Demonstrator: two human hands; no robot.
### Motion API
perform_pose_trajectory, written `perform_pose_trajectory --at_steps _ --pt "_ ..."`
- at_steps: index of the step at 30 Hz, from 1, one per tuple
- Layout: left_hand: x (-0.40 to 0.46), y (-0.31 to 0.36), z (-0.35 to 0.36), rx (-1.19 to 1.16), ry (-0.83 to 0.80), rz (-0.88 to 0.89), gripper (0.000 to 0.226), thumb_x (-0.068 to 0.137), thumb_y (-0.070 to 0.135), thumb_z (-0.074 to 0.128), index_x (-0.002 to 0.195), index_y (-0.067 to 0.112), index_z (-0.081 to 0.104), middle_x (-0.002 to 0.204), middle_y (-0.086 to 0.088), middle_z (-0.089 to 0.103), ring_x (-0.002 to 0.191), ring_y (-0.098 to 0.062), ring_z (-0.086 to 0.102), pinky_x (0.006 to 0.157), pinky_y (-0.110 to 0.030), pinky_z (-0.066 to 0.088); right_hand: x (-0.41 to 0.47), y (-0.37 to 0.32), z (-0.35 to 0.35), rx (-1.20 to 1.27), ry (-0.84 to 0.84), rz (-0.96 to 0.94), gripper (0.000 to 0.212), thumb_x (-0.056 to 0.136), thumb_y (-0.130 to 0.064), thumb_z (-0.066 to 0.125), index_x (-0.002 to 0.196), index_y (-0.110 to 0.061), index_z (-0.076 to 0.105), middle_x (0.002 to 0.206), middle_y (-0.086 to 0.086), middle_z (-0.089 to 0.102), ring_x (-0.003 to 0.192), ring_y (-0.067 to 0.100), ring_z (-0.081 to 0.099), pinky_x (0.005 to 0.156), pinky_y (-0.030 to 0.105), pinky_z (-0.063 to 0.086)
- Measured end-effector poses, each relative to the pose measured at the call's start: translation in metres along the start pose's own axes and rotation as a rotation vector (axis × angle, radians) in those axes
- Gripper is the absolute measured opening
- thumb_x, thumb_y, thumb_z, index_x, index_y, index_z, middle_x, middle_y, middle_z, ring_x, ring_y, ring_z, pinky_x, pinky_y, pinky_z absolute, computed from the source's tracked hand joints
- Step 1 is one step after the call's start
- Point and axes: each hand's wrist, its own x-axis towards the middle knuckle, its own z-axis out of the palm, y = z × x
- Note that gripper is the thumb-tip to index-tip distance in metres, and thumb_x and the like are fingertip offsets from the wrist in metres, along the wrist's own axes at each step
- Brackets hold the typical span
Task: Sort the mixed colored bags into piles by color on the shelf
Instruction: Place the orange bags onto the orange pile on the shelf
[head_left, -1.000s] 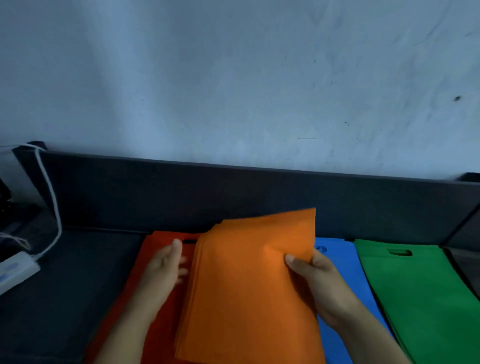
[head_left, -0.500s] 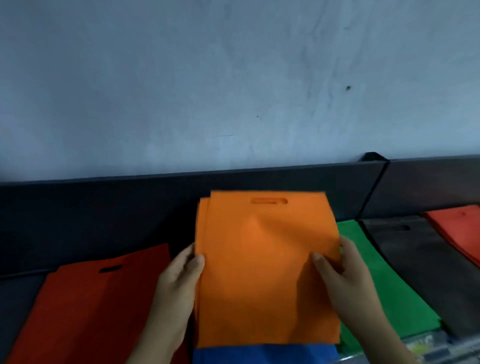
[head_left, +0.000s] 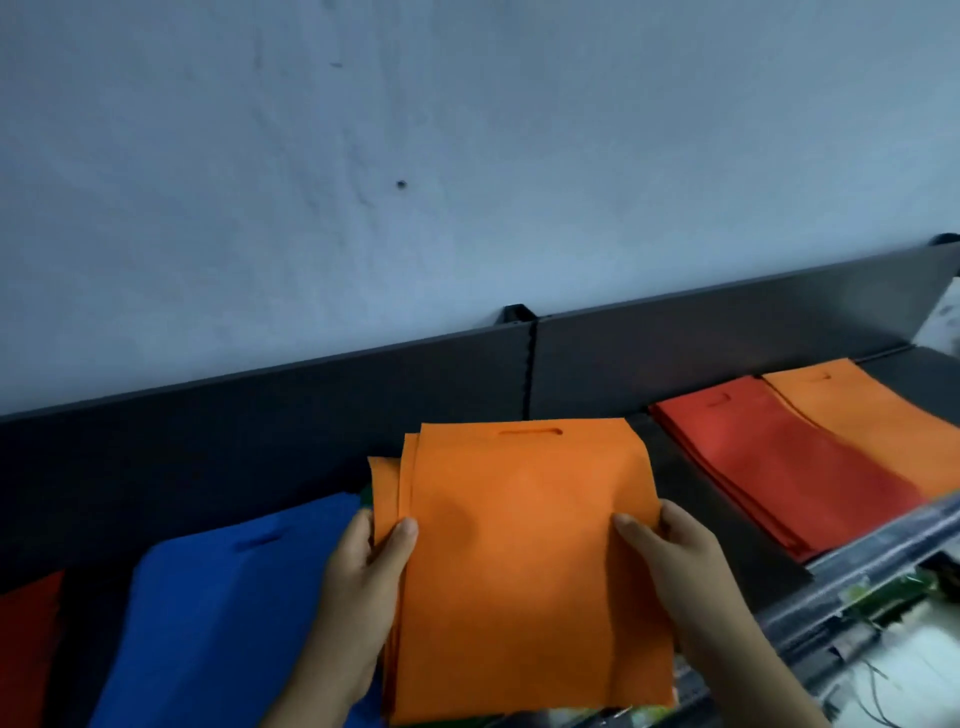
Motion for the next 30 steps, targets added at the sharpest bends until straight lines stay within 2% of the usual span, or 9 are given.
perform_pose_trajectory --at_steps 3,5,8,10,14,17,20,24,30 --pt "-0.003 0.015 0.067 -0.14 -0.077 0.008 0.021 0.098 0.039 0.06 0.119 0.039 0.065 0.106 0.013 0.076 0.095 -0.012 0.073 0.084 -0.04 0.056 0.017 0.003 -0.065 0.178 -0.016 0.01 0.032 0.093 -0.047 0.073 0.118 -0.028 0.075 0.111 -0.005 0.082 0.104 0.025 0.077 0.094 0.052 0.058" --pt "0.003 0.013 0.106 -0.107 -0.131 -0.042 0.029 0.099 0.045 0.059 0.127 0.047 0.058 0.114 0.017 0.072 0.103 -0.012 0.069 0.093 -0.042 0.054 0.027 0.005 -0.101 0.122 -0.017 0.018 0.036 0.093 -0.049 0.072 0.119 -0.025 0.075 0.108 -0.003 0.083 0.099 0.024 0.08 0.092 0.051 0.061" --pt "0.01 0.006 0.171 0.009 -0.209 -0.104 0.04 0.103 0.04 0.057 0.142 0.042 0.048 0.128 0.012 0.064 0.111 -0.015 0.063 0.1 -0.046 0.052 0.042 0.017 -0.151 -0.049 0.051 0.018 0.026 0.099 -0.042 0.069 0.108 -0.019 0.075 0.096 0.001 0.083 0.087 0.022 0.08 0.083 0.048 0.064" --pt "0.011 0.002 0.204 0.051 -0.238 -0.088 0.044 0.104 0.034 0.056 0.147 0.036 0.047 0.127 0.013 0.064 0.111 -0.014 0.064 0.101 -0.046 0.053 0.051 0.028 -0.177 -0.151 0.143 -0.004 0.022 0.101 -0.039 0.068 0.105 -0.019 0.074 0.095 0.002 0.08 0.087 0.021 0.076 0.083 0.045 0.062" --pt "0.007 0.003 0.257 0.055 -0.328 -0.04 0.025 0.104 0.031 0.057 0.118 0.051 0.06 0.111 0.024 0.071 0.106 -0.007 0.068 0.098 -0.042 0.054 0.061 0.05 -0.219 -0.119 0.273 -0.024 0.013 0.099 -0.034 0.071 0.106 -0.023 0.073 0.097 -0.002 0.079 0.088 0.017 0.075 0.082 0.044 0.061" --pt "0.01 0.01 0.276 -0.029 -0.361 -0.029 0.028 0.103 0.031 0.059 0.11 0.057 0.063 0.107 0.024 0.072 0.097 -0.004 0.071 0.09 -0.041 0.056 0.064 0.052 -0.239 0.12 0.211 -0.036 0.022 0.097 -0.028 0.073 0.119 -0.027 0.071 0.108 -0.005 0.082 0.097 0.016 0.078 0.086 0.042 0.06" --pt "0.02 0.016 0.291 -0.044 -0.384 -0.002 0.028 0.1 0.035 0.061 0.119 0.056 0.06 0.109 0.024 0.072 0.096 -0.002 0.071 0.085 -0.037 0.056 0.073 0.05 -0.252 0.304 0.144 -0.033 0.032 0.094 -0.024 0.072 0.125 -0.026 0.07 0.114 0.0 0.081 0.104 0.024 0.079 0.091 0.047 0.059" --pt "0.046 0.017 0.322 -0.004 -0.441 -0.015 0.029 0.1 0.037 0.061 0.119 0.06 0.057 0.112 0.028 0.07 0.1 0.001 0.069 0.086 -0.033 0.055 0.102 0.054 -0.263 0.248 0.253 0.031 0.024 0.1 -0.016 0.069 0.122 -0.025 0.072 0.108 0.002 0.083 0.098 0.024 0.08 0.088 0.045 0.06" --pt "0.089 0.02 0.383 -0.04 -0.54 -0.085 0.045 0.102 0.034 0.06 0.136 0.061 0.048 0.123 0.024 0.067 0.114 -0.008 0.066 0.103 -0.046 0.052 0.148 0.056 -0.294 0.191 0.358 0.051 0.03 0.099 -0.016 0.07 0.128 -0.025 0.07 0.113 0.003 0.082 0.099 0.025 0.08 0.086 0.043 0.06"
